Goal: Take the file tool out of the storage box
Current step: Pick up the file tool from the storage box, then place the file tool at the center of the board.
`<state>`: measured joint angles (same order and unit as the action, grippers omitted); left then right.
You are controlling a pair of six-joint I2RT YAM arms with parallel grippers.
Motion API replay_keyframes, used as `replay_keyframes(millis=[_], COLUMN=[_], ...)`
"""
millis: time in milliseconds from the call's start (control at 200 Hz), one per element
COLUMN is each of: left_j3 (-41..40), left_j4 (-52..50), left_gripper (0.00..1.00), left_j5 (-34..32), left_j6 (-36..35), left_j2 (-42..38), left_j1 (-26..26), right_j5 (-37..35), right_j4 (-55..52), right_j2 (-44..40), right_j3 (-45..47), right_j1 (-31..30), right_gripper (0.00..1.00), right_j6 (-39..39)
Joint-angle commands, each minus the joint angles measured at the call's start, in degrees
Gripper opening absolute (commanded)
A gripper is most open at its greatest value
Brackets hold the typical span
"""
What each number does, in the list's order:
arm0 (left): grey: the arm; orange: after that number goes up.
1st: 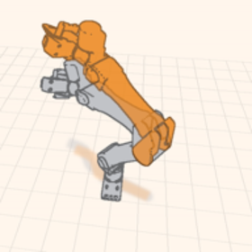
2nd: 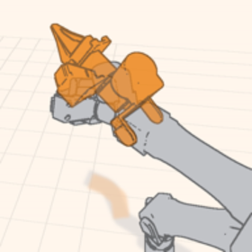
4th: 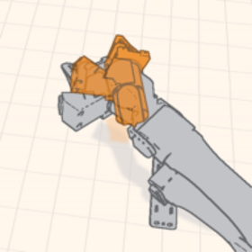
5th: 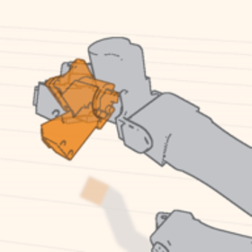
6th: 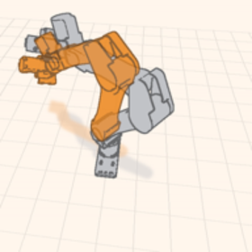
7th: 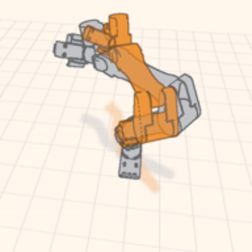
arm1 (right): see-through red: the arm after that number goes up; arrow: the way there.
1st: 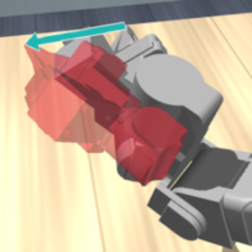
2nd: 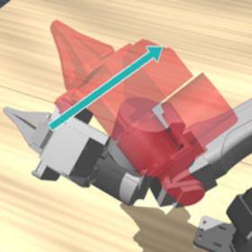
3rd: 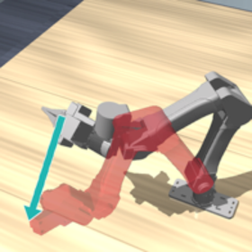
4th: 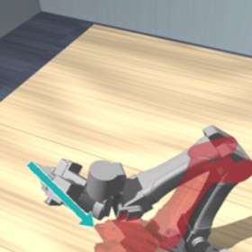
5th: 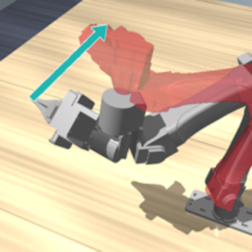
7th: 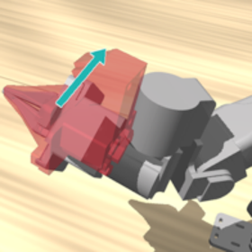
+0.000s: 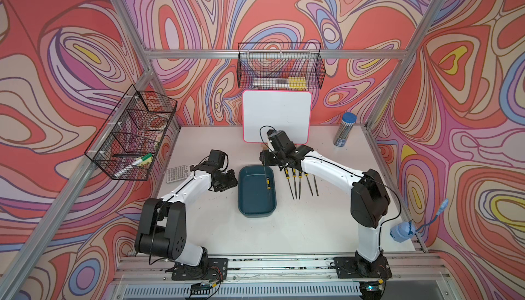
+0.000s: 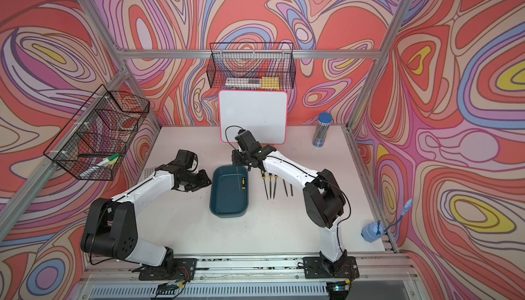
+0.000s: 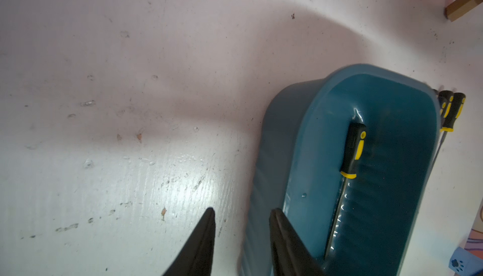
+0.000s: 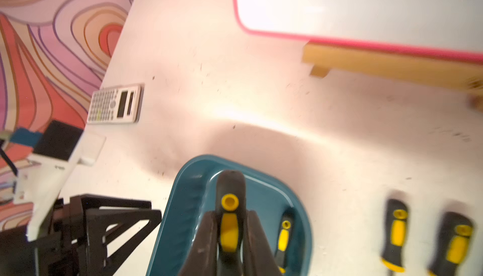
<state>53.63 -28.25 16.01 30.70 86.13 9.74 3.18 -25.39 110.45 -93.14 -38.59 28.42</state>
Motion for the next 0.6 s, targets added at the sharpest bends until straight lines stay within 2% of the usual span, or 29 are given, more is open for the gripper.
replay_keyframes(millis=[0,65,155,315,591], left_j3=[1.4,1.6,1.6,2.2,1.4], left_j4=[0.3,0.4,0.9,1.2,2.2], left_gripper=[0.40,0.40,0.40,0.40,0.40], left_j5=[1.7,1.7,2.2,2.1,1.9], left_j6=[0.2,0.2,0.5,0.4,0.9], left_j2=[1.2,1.7,2.5,3.2,3.3], left_j1=[0.4,0.7,0.9,1.1,1.1], right_j5=[-3.0,-4.8,-6.0,-8.4,-12.8], right_j4=[-0.8,-2.5,-7.2,-14.7,-15.4], right_j2=[-2.3,-3.8,-4.0,-2.2,2.5], right_j3=[4.4,6.5,7.2,6.9,7.3], right_j1=[4.1,7.1,11.8,18.9,23.9], right_gripper=[0.11,0.11,0.05,0.05,0.06], right_j6=[-2.2,-3.8,-6.5,-10.7,-16.1])
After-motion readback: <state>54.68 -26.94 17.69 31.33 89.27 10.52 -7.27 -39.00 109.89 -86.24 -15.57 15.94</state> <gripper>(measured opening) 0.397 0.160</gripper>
